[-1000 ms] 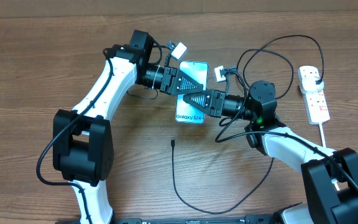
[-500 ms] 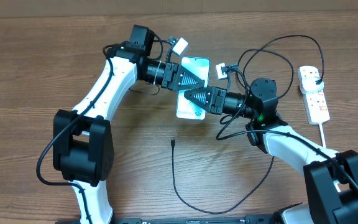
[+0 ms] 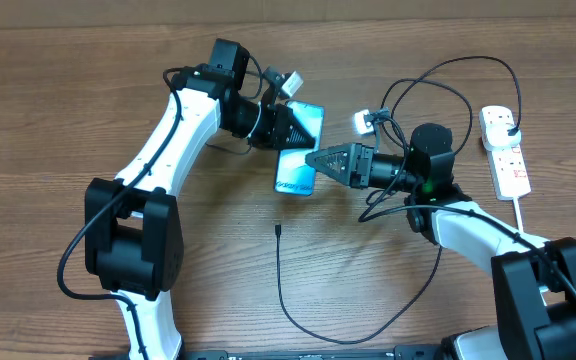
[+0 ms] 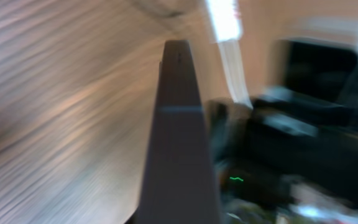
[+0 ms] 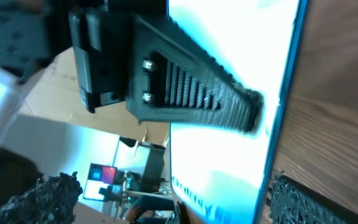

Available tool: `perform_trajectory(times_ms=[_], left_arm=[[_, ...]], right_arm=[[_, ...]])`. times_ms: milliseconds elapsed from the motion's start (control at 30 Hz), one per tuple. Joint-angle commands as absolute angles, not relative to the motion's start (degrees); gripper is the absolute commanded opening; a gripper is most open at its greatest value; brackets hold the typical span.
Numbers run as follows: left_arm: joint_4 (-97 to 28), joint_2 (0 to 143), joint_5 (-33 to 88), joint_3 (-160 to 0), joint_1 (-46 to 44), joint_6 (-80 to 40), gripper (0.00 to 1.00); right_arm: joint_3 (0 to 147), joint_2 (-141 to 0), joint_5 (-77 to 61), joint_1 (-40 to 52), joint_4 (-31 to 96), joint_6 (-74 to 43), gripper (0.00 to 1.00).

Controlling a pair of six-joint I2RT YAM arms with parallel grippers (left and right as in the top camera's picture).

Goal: Plug charger to phone and switch on socket

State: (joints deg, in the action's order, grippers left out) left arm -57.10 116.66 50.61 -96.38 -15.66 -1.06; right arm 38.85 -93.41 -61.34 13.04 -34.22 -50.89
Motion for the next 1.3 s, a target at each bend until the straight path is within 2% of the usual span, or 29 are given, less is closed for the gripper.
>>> perform_trajectory(times_ms=[0,100,333,633,1000,1267], left_arm=[[-58.7,115.0,28.3,-96.7,-16.3,-8.5,0.04],[-60.0,115.0,20.2,-94.3,-17.9,-12.1,0.04],[-57.8,115.0,12.3,-86.8,-22.0,-12.7,0.04],[-56.2,115.0,7.0,-83.0,-24.9,-17.9,0.09],[-52.6,115.0,5.8,-80.5,-25.8,-20.0,0.09],[-52.6,115.0,4.4,-78.6,-26.0,-20.4,0.25]], right_arm=[[38.7,-93.6,-62.2,11.3,-29.1,-43.3,1.0],[38.7,-93.6,-56.9,11.1,-17.6,-37.6,1.0],[38.7,-93.6,-38.7,11.1,-2.6,-37.4,1.0],[38.7,-93.6,-22.5,11.1,-2.2,-37.4,1.0],[38.7,-93.6,-22.3,11.1,-2.2,-37.4,1.0],[38.7,-93.6,-22.3,11.1,-2.2,-37.4,1.0]])
